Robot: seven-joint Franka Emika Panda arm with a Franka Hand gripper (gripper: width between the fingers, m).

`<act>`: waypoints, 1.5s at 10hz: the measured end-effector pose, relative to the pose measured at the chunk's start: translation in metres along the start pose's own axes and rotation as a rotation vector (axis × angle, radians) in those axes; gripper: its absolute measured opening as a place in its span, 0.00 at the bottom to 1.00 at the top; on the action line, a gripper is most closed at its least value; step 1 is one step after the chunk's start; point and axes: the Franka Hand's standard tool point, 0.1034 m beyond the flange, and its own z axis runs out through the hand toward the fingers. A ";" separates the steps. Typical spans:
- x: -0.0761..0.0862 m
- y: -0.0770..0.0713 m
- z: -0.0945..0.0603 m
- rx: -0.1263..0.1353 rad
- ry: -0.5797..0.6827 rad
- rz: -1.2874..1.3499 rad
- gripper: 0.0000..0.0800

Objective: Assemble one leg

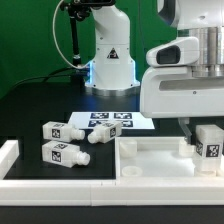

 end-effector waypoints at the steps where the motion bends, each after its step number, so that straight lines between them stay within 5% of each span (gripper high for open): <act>1: 0.000 0.000 0.000 0.000 0.000 0.080 0.36; 5: 0.000 0.000 0.001 -0.004 0.004 0.665 0.36; 7: 0.001 0.003 0.001 0.039 -0.022 1.028 0.36; 9: -0.001 -0.001 0.002 0.038 -0.037 1.176 0.36; 10: -0.001 -0.001 0.002 0.039 -0.036 1.162 0.36; 12: -0.002 0.002 0.002 0.032 -0.033 0.921 0.71; 15: -0.001 0.004 0.000 0.030 -0.060 0.396 0.80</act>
Offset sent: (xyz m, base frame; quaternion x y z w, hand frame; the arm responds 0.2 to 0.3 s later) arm 0.0040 -0.0132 0.0030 -0.0379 0.0364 0.2904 0.9555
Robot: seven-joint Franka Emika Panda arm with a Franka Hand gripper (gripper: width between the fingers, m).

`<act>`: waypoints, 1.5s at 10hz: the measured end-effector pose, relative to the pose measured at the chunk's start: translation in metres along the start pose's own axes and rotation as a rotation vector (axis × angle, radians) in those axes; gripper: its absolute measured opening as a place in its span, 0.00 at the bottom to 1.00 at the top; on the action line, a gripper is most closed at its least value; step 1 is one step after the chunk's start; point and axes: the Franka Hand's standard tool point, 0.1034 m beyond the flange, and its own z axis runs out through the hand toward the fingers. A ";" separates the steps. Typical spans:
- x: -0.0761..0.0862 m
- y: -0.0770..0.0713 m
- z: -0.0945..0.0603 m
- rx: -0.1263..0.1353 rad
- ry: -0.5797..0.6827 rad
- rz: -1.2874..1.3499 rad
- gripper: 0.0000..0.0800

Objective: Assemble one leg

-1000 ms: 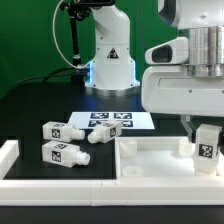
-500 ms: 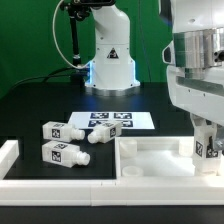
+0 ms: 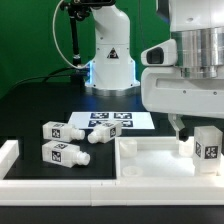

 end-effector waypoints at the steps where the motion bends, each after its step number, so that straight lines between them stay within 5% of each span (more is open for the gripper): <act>1: 0.000 0.000 0.000 -0.001 0.001 -0.030 0.81; 3: 0.002 0.002 0.000 -0.020 0.011 -0.226 0.81; 4: 0.002 -0.001 -0.001 -0.067 0.038 -0.453 0.81; 5: 0.001 -0.004 -0.002 -0.075 0.046 -0.533 0.81; 7: 0.003 -0.003 -0.002 -0.072 0.047 -0.476 0.78; 9: 0.003 -0.003 -0.002 -0.070 0.049 -0.432 0.35; 13: 0.002 -0.003 -0.001 -0.060 0.058 -0.074 0.36; 15: 0.003 -0.001 0.000 -0.025 0.048 0.359 0.36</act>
Offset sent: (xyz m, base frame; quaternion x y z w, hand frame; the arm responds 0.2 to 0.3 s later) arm 0.0130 -0.0002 0.0039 -0.1025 0.0887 -0.4244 0.8953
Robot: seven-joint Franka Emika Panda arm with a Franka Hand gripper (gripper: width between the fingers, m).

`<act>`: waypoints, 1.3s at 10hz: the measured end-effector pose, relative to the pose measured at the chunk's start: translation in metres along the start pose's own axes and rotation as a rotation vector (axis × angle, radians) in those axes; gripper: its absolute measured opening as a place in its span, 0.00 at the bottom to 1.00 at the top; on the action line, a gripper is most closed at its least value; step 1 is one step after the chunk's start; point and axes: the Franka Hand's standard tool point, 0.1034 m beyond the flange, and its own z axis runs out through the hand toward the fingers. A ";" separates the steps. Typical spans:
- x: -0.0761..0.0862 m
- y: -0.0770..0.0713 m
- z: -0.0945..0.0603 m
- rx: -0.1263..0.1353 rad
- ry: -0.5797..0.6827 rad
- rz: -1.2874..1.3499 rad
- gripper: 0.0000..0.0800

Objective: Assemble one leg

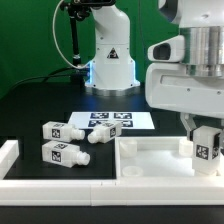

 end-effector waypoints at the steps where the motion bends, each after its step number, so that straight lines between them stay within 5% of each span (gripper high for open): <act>1: 0.000 0.000 0.000 0.018 -0.028 0.180 0.36; 3: -0.003 -0.001 0.000 0.013 -0.047 0.465 0.36; 6: -0.003 -0.001 0.000 0.015 -0.042 0.317 0.36; 7: -0.003 0.001 0.001 0.017 -0.042 0.131 0.62; 8: -0.006 -0.001 0.002 0.021 -0.043 -0.021 0.62; 9: -0.011 -0.002 0.003 0.025 -0.047 -0.192 0.79; 13: -0.007 0.000 0.003 0.022 -0.036 -0.450 0.81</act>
Offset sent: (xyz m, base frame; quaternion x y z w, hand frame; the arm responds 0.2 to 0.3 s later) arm 0.0082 0.0101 0.0086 -0.0135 0.0043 0.0910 0.9958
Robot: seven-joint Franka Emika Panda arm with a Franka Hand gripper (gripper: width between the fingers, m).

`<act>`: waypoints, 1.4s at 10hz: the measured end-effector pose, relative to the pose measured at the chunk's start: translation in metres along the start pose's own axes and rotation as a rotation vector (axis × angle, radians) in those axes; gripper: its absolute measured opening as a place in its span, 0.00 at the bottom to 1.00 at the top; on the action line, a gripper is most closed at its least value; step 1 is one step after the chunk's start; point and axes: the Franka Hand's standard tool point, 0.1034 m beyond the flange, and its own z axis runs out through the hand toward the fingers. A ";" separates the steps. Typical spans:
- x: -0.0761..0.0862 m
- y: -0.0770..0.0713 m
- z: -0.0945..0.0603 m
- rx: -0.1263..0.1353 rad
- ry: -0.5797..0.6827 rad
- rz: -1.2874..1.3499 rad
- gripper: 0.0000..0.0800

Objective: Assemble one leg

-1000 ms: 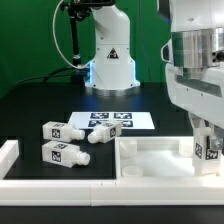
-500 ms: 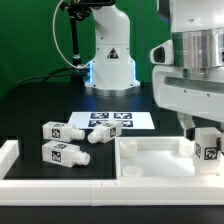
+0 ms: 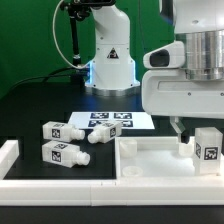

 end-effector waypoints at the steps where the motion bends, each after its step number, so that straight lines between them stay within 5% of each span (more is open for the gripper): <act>1: 0.005 0.001 -0.001 -0.043 0.035 -0.315 0.81; 4: 0.009 0.000 -0.002 -0.034 0.061 -0.338 0.74; 5: 0.009 0.000 -0.002 -0.032 0.061 -0.308 0.52; 6: 0.009 0.000 -0.002 -0.028 0.062 -0.210 0.52; 7: 0.010 0.001 -0.002 -0.026 0.063 -0.135 0.35; 14: 0.010 0.007 -0.001 0.009 0.023 0.989 0.36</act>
Offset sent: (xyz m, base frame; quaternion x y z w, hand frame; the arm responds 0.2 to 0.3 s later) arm 0.0000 0.0000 0.0000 0.0000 0.0000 0.0000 1.0000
